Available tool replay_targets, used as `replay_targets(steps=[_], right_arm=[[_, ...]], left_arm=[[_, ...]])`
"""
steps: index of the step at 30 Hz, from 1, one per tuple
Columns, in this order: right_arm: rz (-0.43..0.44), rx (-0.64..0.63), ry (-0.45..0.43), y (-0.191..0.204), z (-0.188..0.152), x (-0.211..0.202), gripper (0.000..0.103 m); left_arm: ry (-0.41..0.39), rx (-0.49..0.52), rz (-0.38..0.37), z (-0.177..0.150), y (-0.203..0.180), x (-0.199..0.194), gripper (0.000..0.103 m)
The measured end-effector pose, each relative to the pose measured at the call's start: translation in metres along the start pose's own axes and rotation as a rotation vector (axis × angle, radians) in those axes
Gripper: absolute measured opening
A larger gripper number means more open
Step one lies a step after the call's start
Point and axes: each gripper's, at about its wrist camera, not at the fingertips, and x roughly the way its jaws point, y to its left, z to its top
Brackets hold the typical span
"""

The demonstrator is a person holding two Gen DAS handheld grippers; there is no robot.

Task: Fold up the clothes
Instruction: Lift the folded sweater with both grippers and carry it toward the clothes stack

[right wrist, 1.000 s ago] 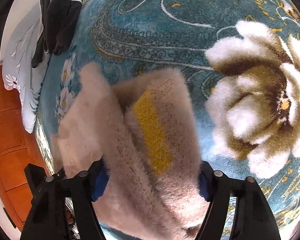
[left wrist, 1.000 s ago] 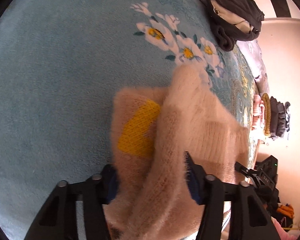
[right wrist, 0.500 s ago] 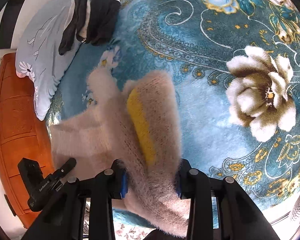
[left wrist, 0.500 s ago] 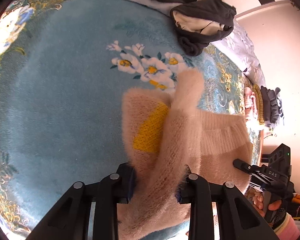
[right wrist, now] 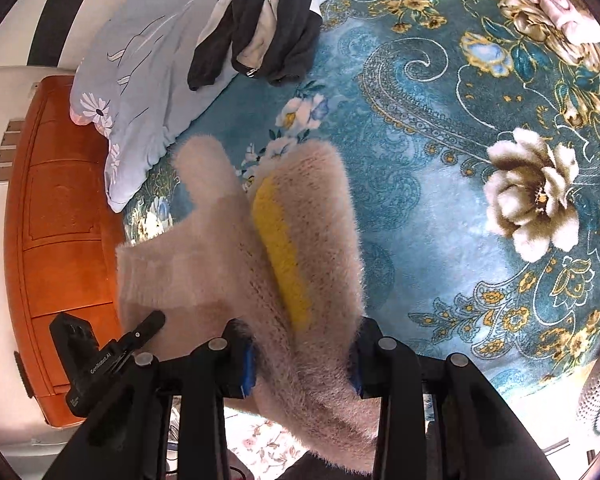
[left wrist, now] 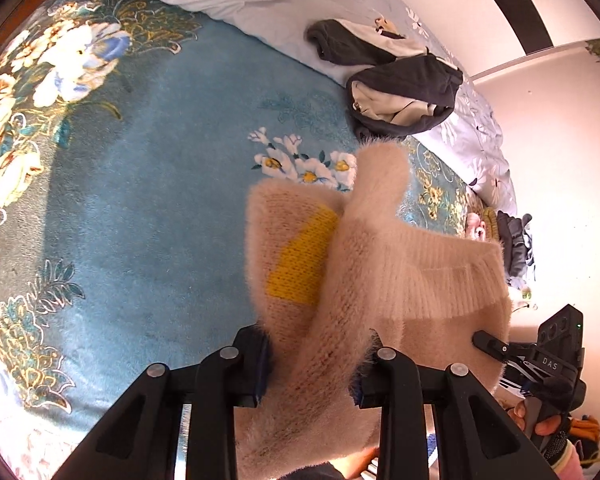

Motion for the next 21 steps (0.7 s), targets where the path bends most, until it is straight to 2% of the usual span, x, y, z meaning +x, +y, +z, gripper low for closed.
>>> replay_targets(steps=[5,10,16,21], right_arm=[[0.06,-0.008,-0.035,-0.004,-0.002,-0.029,0.037],[0.132,-0.007,-0.106,-0.037,0.013,-0.072,0.037],[0.198,0.035,-0.187,-0.115,0.063,-0.155,0.037],[0.18,0.017,-0.274,-0.182,0.113,-0.244,0.037]], left_arm=[[-0.033,0.036,0.018,-0.003,-0.034,-0.024,0.032],[-0.054,0.133,0.035,0.003,-0.104,-0.018,0.032],[-0.07,0.273,0.027,0.005,-0.244,0.012,0.032],[-0.043,0.355,0.001,0.002,-0.367,0.053,0.032]])
